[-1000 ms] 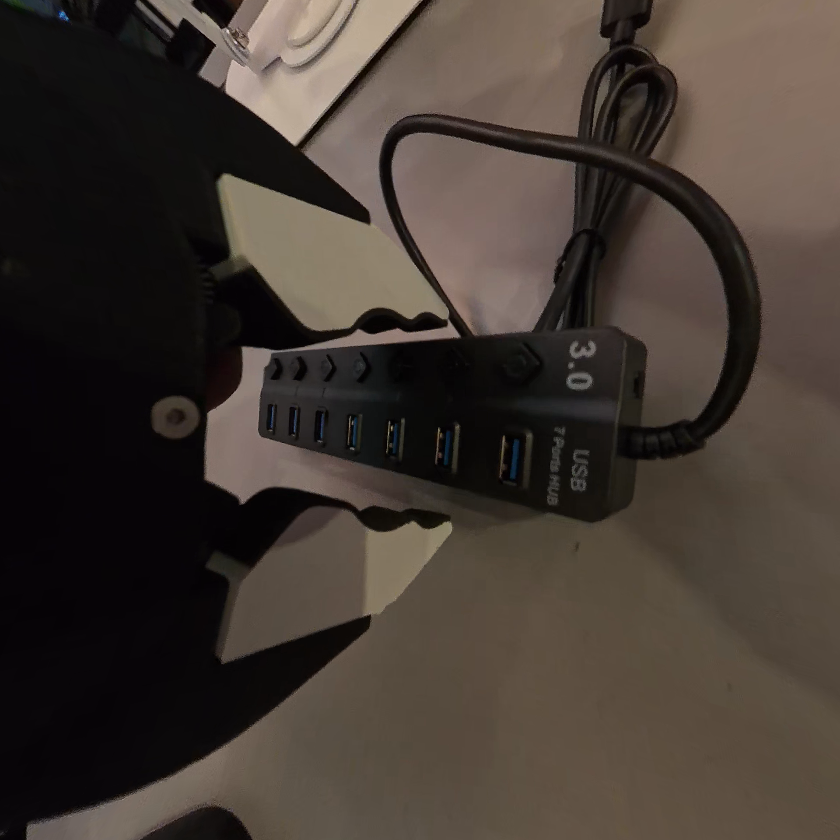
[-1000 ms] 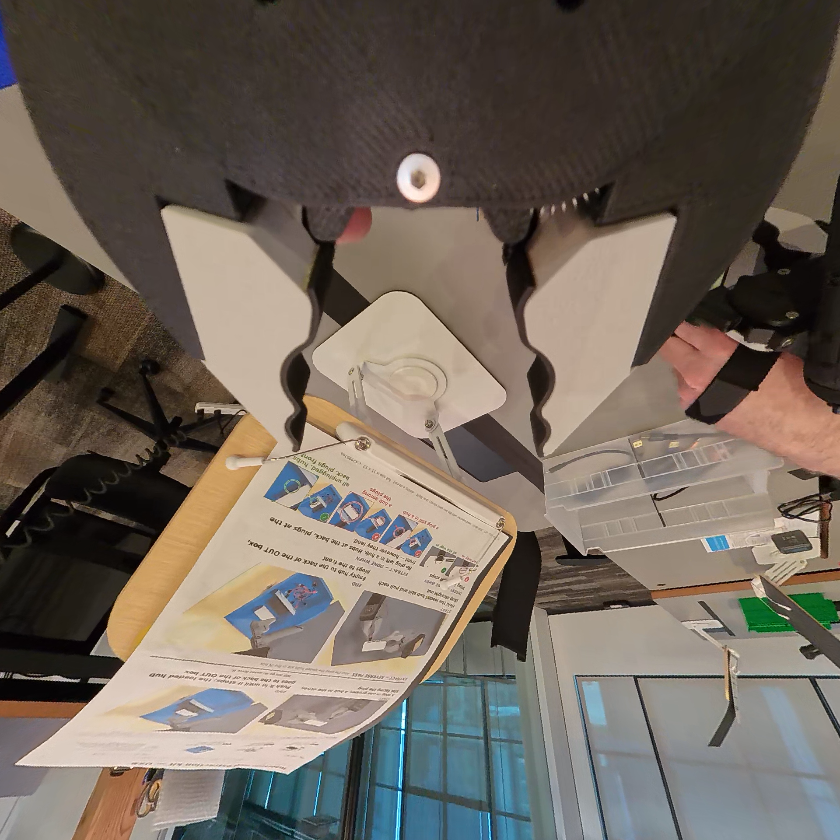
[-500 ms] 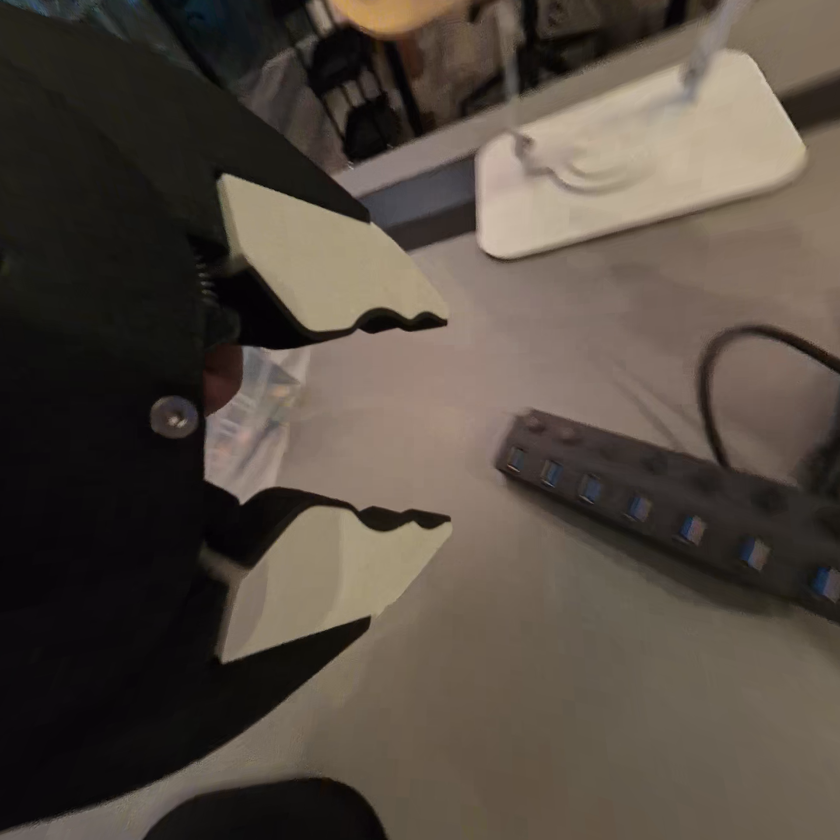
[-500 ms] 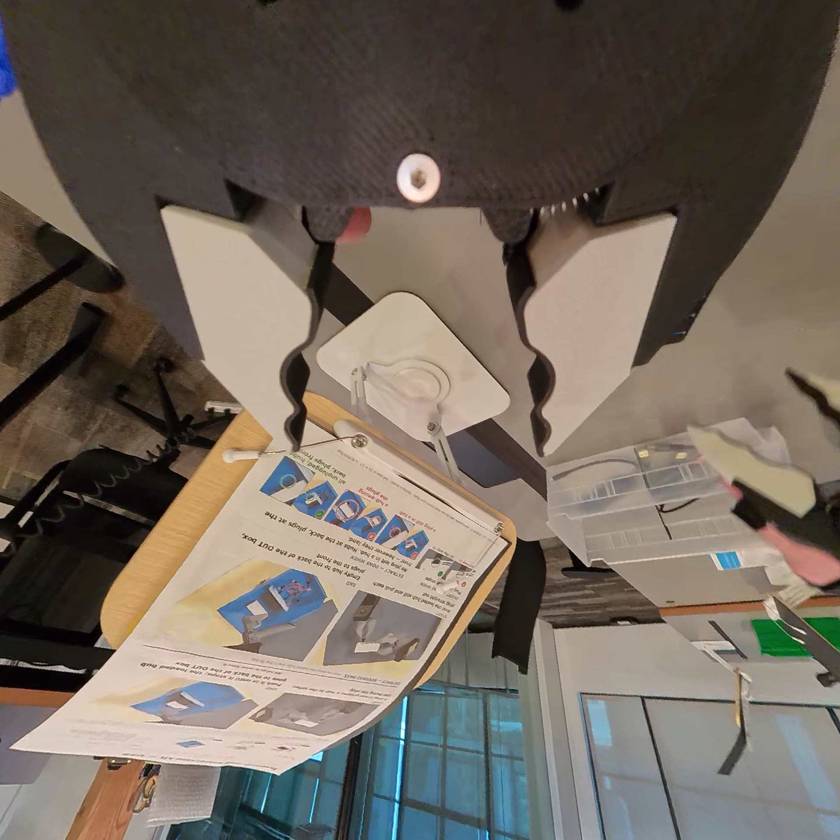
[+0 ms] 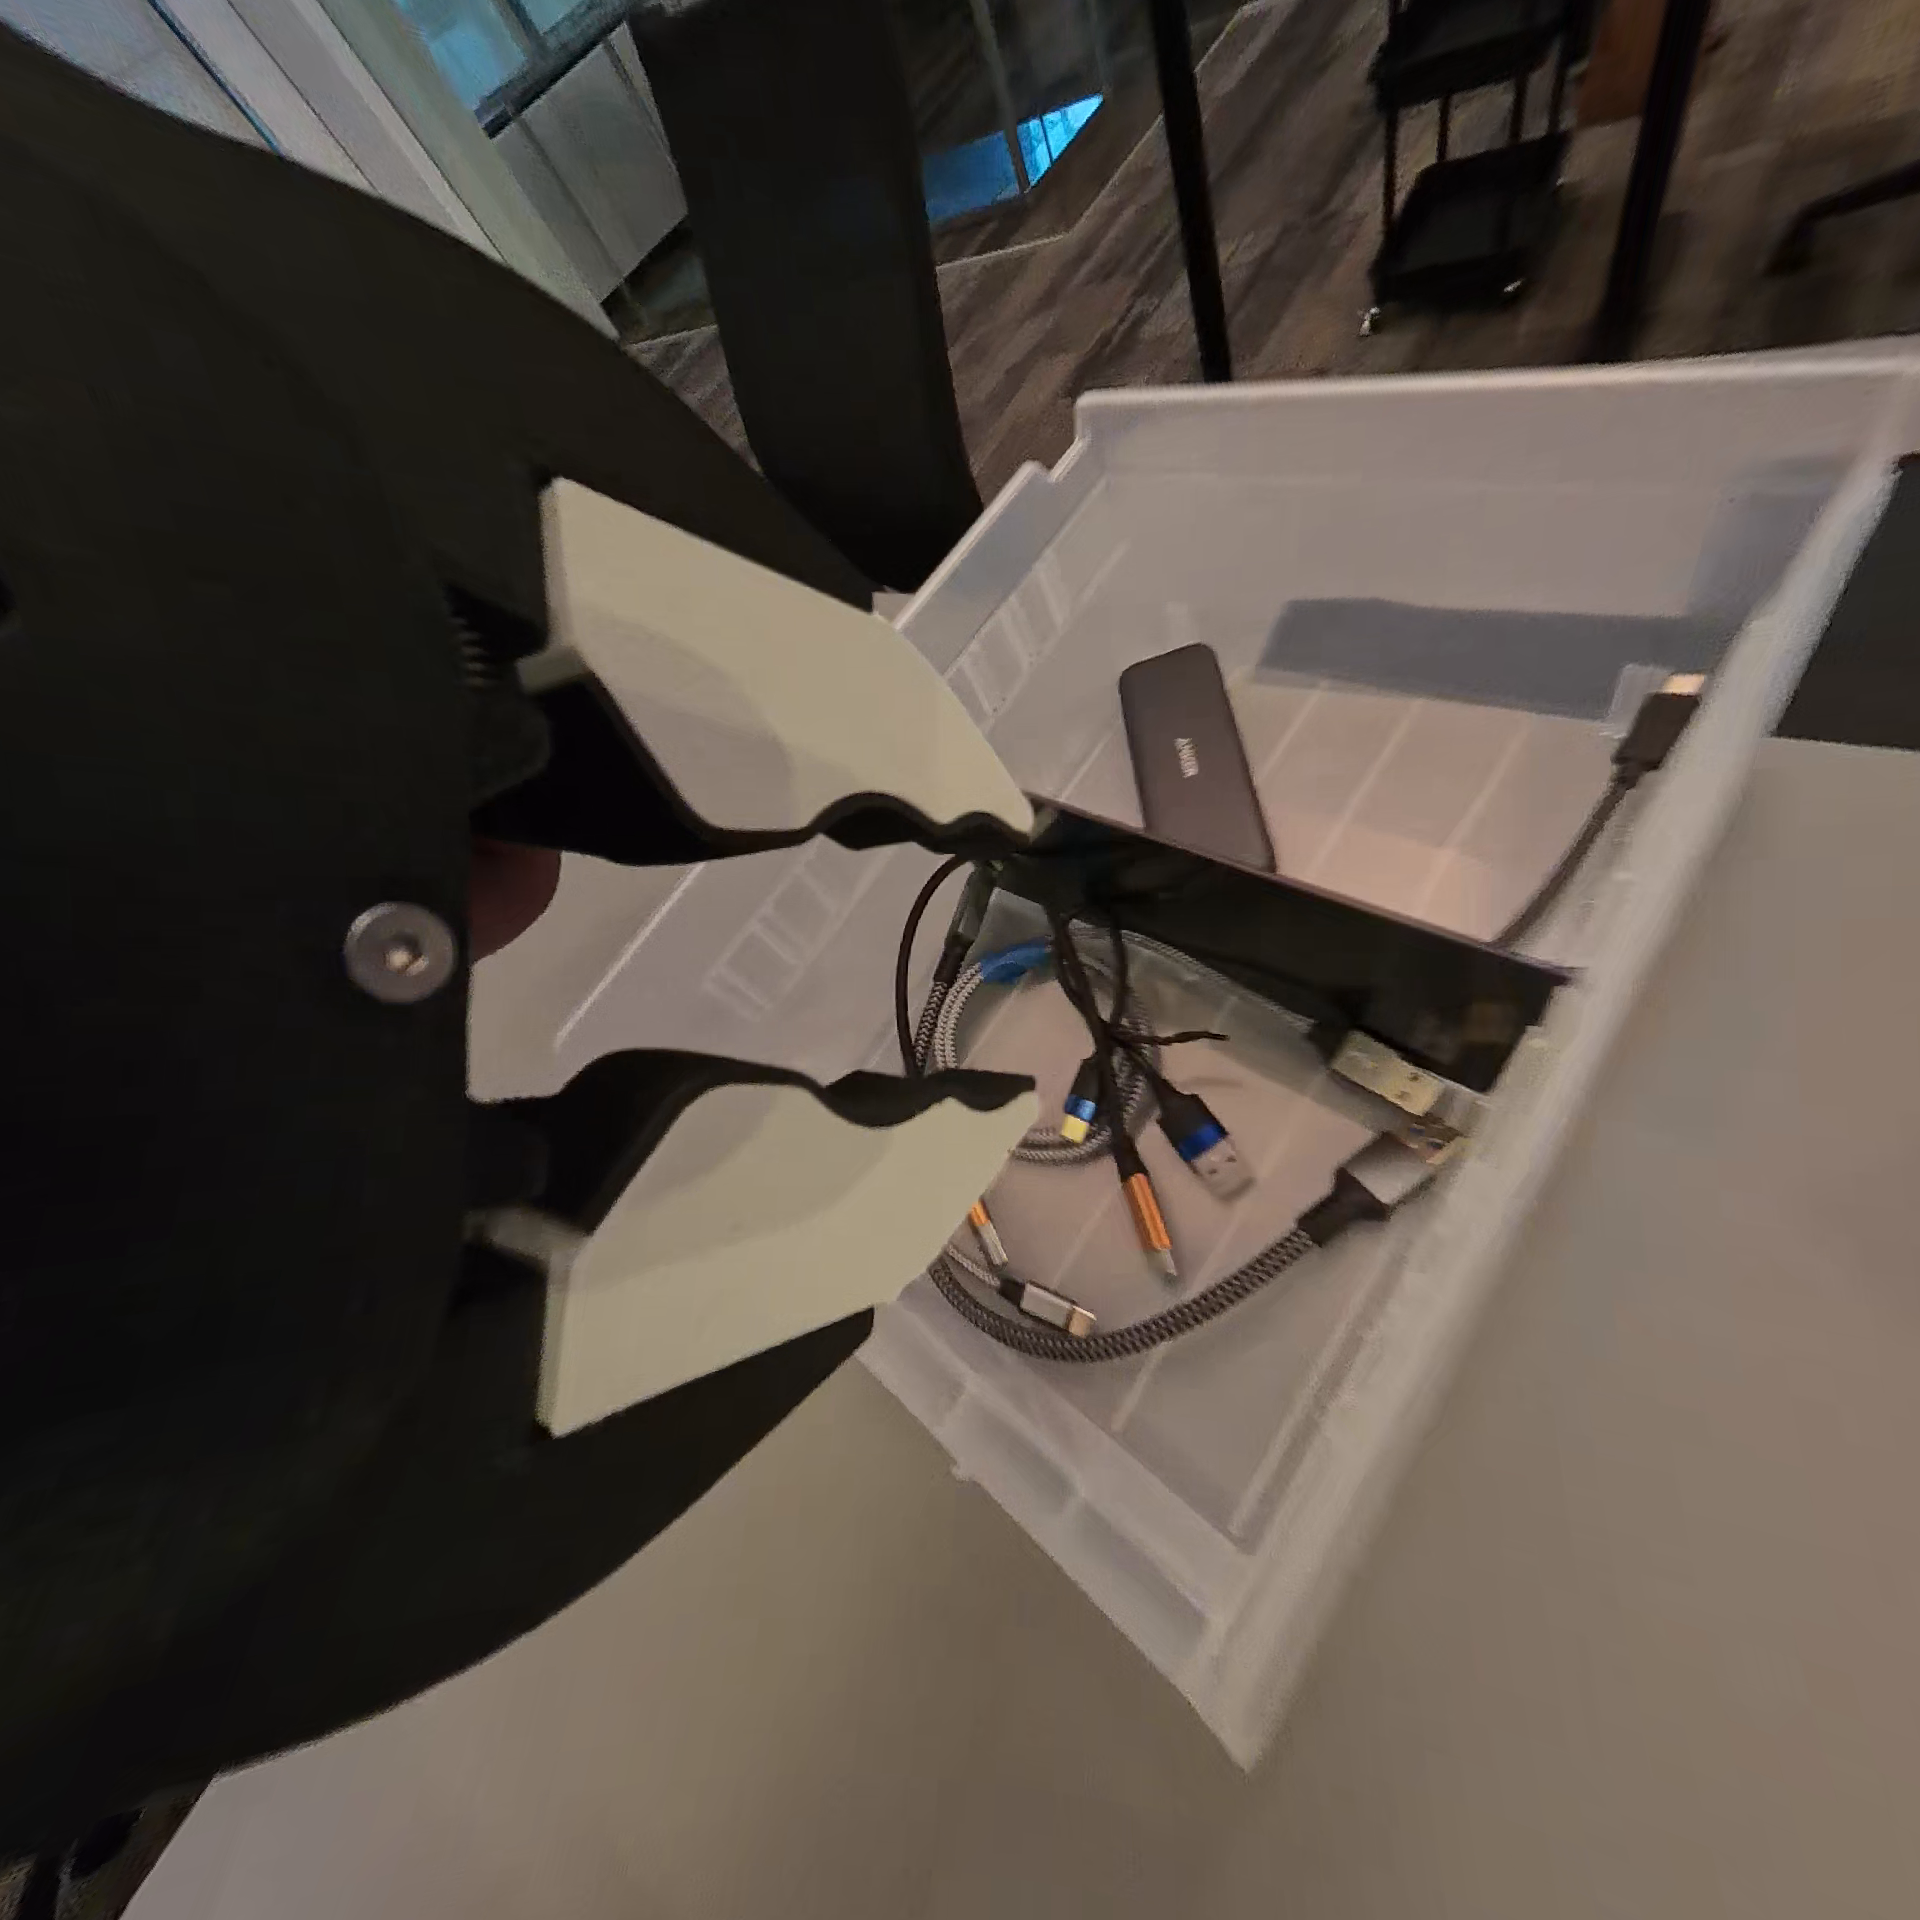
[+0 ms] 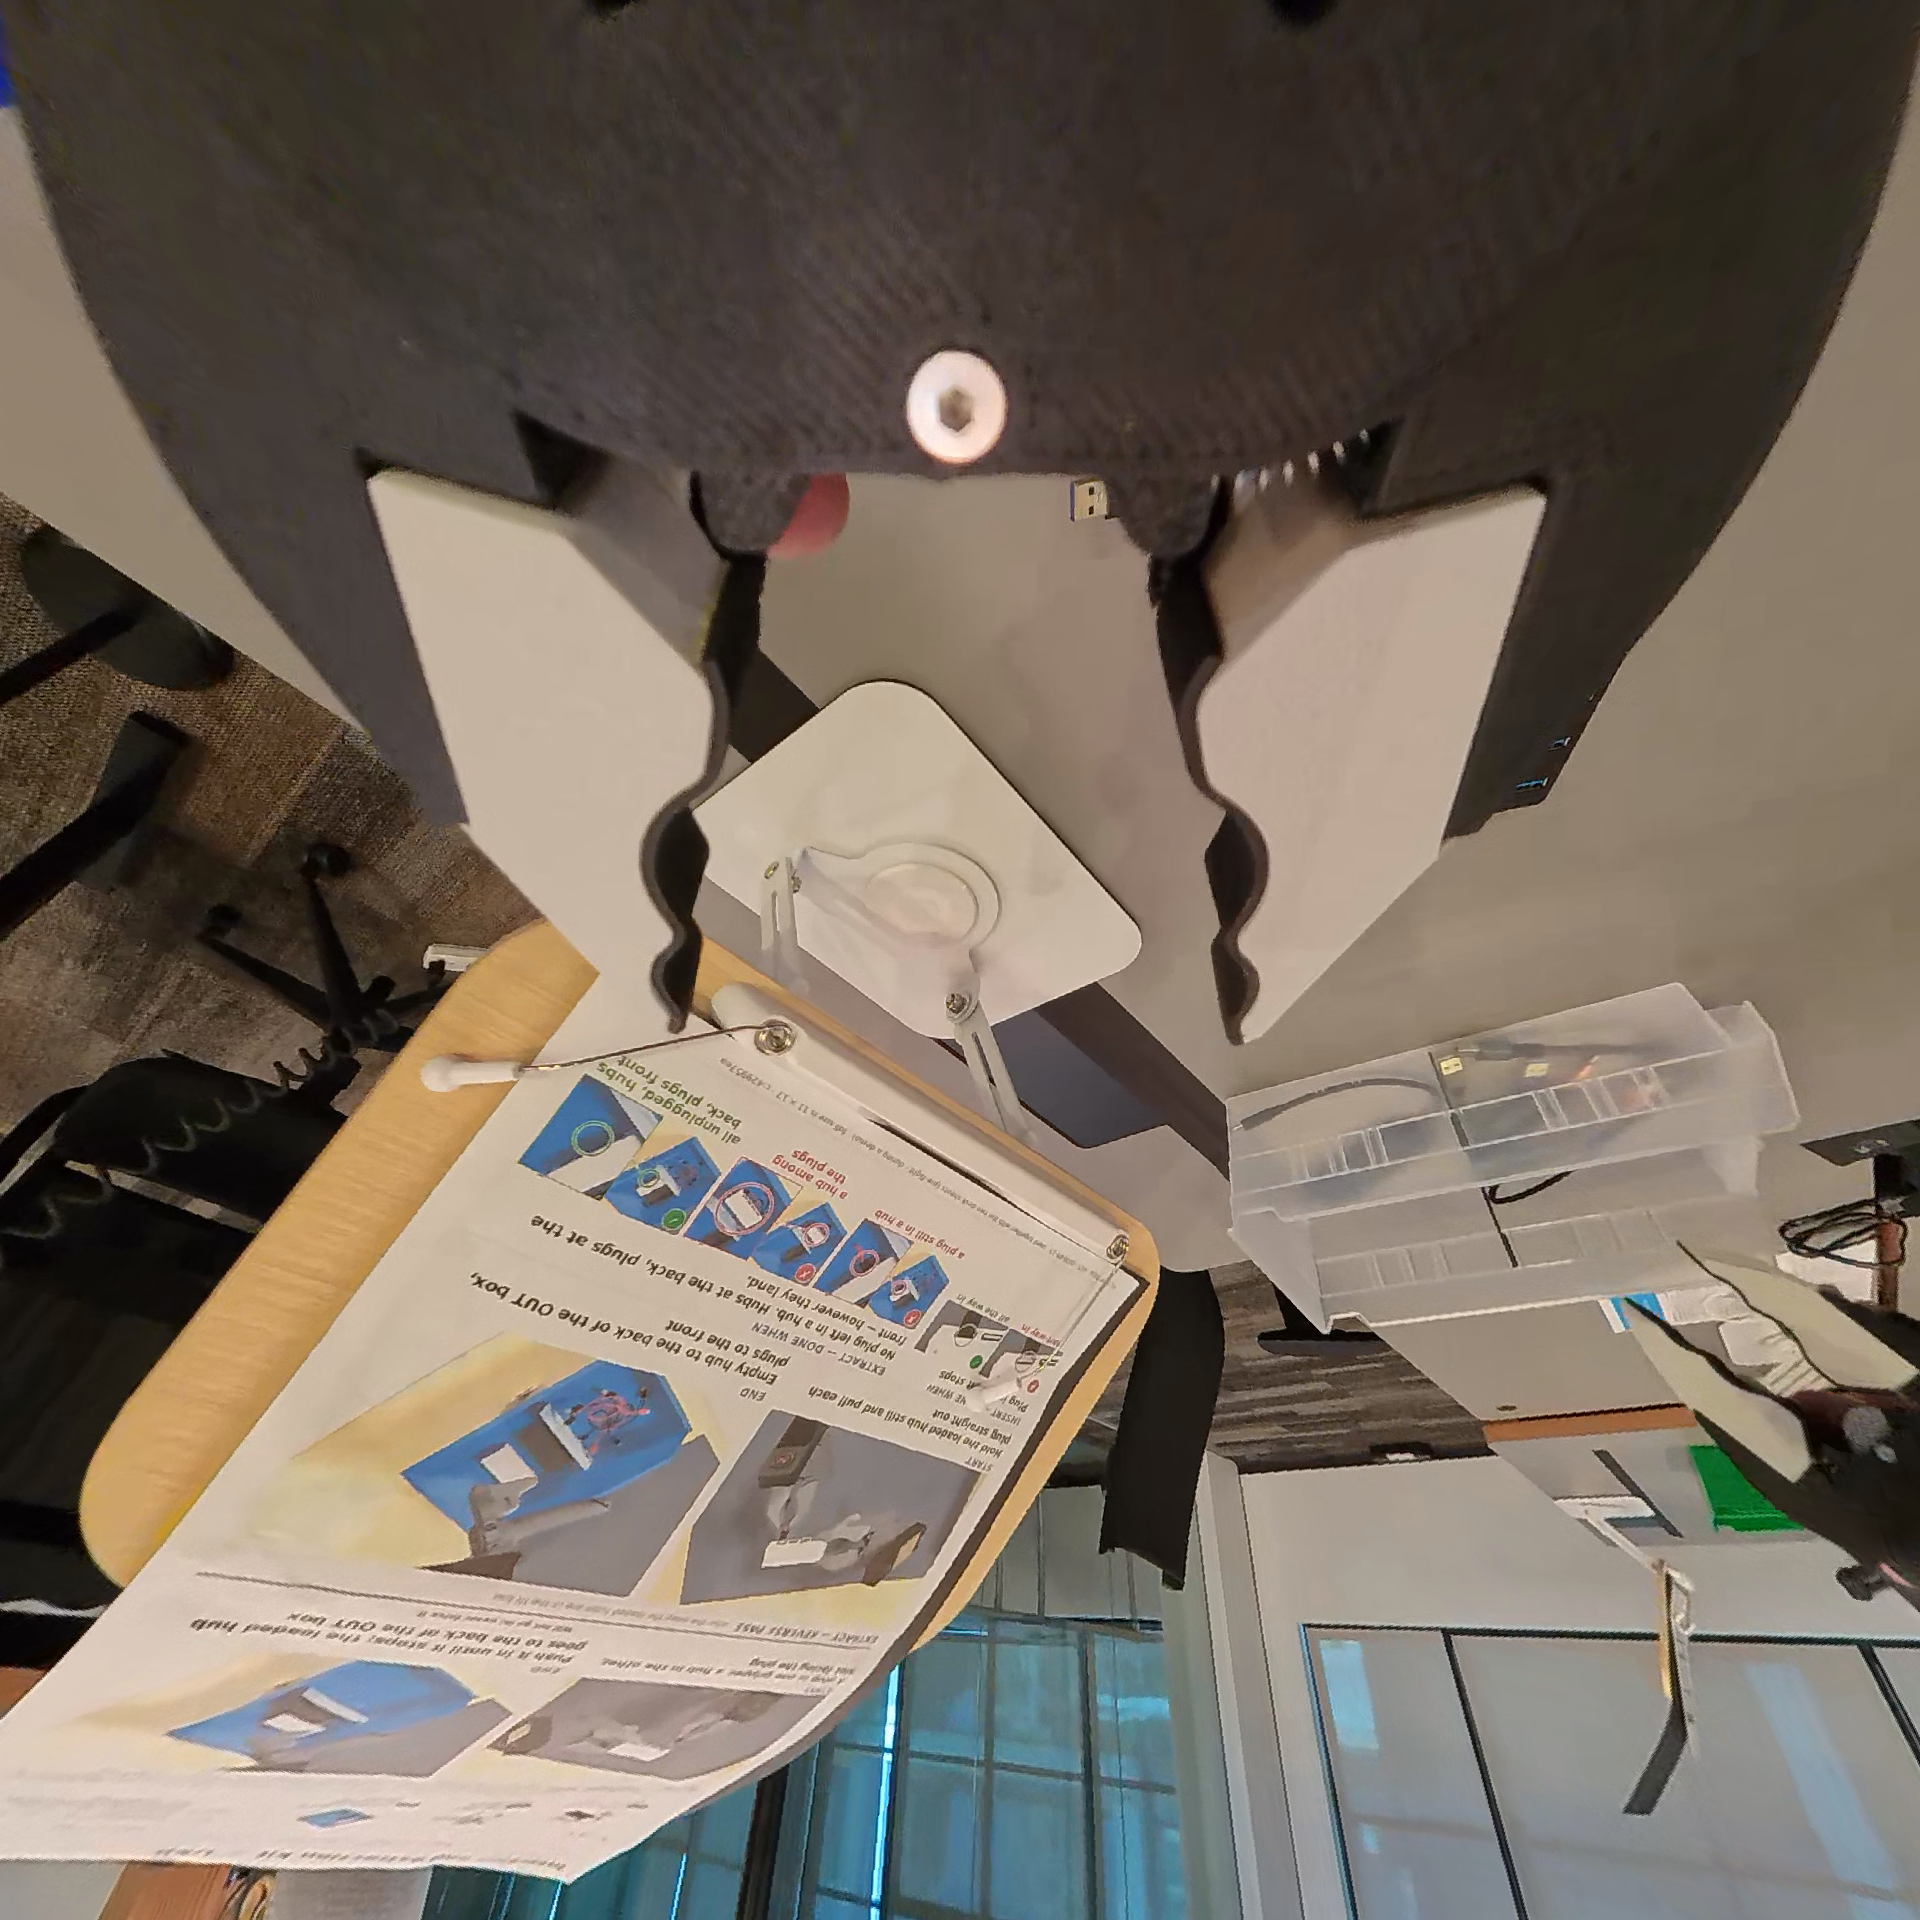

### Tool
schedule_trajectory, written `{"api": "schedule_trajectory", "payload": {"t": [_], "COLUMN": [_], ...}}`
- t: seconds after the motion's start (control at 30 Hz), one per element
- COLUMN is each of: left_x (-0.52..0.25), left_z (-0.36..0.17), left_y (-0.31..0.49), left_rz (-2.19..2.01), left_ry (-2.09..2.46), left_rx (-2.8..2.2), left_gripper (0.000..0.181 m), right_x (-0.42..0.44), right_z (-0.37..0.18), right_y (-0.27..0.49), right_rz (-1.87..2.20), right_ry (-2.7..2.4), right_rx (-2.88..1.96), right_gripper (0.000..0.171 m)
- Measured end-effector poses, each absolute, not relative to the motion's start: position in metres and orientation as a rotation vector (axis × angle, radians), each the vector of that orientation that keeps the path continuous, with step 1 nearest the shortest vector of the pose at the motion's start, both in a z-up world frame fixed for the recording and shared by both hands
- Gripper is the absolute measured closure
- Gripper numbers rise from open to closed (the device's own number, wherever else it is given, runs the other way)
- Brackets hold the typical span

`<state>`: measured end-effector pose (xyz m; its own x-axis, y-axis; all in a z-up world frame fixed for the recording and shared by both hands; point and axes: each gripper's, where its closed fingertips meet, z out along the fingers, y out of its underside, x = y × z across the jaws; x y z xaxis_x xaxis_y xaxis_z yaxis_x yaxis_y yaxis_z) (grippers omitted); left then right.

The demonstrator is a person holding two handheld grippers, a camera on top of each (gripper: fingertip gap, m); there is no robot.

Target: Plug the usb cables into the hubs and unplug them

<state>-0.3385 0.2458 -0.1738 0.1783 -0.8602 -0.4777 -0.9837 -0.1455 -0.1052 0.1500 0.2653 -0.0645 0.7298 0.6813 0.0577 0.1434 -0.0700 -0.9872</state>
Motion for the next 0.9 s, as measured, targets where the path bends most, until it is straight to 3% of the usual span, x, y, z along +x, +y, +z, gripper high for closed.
{"api": "schedule_trajectory", "payload": {"t": [0.5,0.77,0.9], "left_x": [-0.388,-0.392,-0.392], "left_z": [-0.257,-0.276,-0.279], "left_y": [0.29,0.303,0.307], "left_rz": [0.769,0.853,0.902], "left_ry": [1.911,2.031,2.043], "left_rx": [-1.911,-1.887,-1.863], "left_gripper": [0.148,0.161,0.177], "right_x": [0.136,0.132,0.134], "right_z": [-0.097,-0.106,-0.106], "right_y": [0.276,0.279,0.279], "right_rz": [0.511,0.505,0.505], "right_ry": [-0.713,-0.728,-0.724], "right_rx": [-1.684,-1.705,-1.707], "right_gripper": [0.073,0.074,0.074]}}
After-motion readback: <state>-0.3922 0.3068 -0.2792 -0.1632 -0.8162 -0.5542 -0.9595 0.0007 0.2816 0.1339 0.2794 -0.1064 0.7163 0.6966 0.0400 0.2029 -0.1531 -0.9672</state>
